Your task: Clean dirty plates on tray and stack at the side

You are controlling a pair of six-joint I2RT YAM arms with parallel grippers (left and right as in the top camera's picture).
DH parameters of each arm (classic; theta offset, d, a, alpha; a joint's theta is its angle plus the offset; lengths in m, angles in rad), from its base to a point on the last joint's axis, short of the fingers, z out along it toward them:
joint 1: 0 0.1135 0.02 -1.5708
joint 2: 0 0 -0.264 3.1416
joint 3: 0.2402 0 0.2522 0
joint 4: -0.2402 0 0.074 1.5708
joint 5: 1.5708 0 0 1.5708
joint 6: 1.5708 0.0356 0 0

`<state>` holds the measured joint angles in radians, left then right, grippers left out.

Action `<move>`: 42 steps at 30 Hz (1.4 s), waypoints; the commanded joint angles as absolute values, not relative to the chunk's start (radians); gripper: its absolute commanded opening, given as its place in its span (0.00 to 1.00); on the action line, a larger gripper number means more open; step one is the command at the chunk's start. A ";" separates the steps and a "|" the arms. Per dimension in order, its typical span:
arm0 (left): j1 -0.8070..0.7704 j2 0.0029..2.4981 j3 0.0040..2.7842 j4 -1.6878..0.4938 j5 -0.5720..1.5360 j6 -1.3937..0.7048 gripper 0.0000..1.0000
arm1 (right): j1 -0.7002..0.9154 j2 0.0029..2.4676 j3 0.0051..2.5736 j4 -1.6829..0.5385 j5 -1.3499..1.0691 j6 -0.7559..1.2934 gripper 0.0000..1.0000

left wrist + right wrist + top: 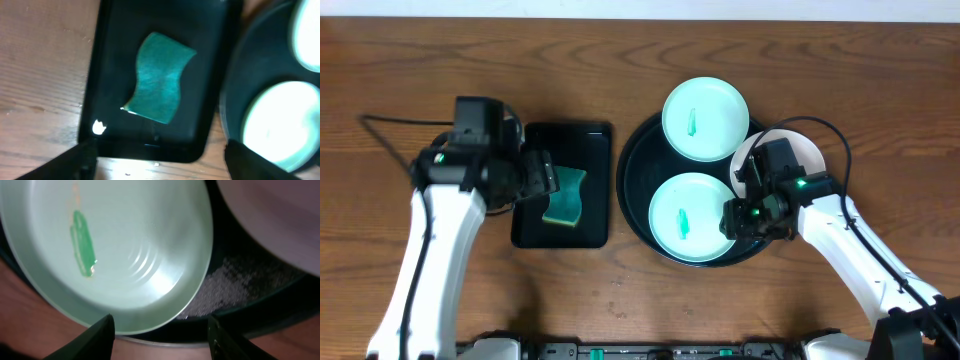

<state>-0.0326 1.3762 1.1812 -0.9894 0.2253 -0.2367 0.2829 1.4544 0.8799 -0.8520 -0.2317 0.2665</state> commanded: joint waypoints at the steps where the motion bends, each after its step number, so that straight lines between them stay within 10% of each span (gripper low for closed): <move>1: -0.048 1.478 1.168 -0.979 0.162 -0.230 0.75 | 0.290 1.452 0.886 -0.843 -0.206 0.245 0.57; 14: -0.168 1.842 1.168 -0.807 0.064 -0.223 0.65 | 0.290 1.451 0.892 -0.856 -0.154 0.238 0.58; 24: -0.169 1.895 1.183 -0.785 0.058 -0.223 0.07 | 0.288 1.451 0.892 -0.852 -0.153 0.264 0.58; 27: -0.169 1.879 1.213 -0.821 0.058 -0.223 0.07 | 0.282 1.451 0.892 -0.852 -0.120 0.316 0.58; 32: -0.169 1.825 1.248 -0.866 0.059 -0.223 0.53 | 0.268 1.451 0.892 -0.852 -0.120 0.318 0.58; 42: -0.170 1.804 1.195 -0.886 0.059 -0.223 0.54 | 0.269 1.451 0.892 -0.849 -0.120 0.318 0.60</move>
<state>-0.1715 1.8080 1.2209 -0.8917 0.0719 -0.2291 0.2707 1.4559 0.8803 -0.8501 -0.1329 0.3042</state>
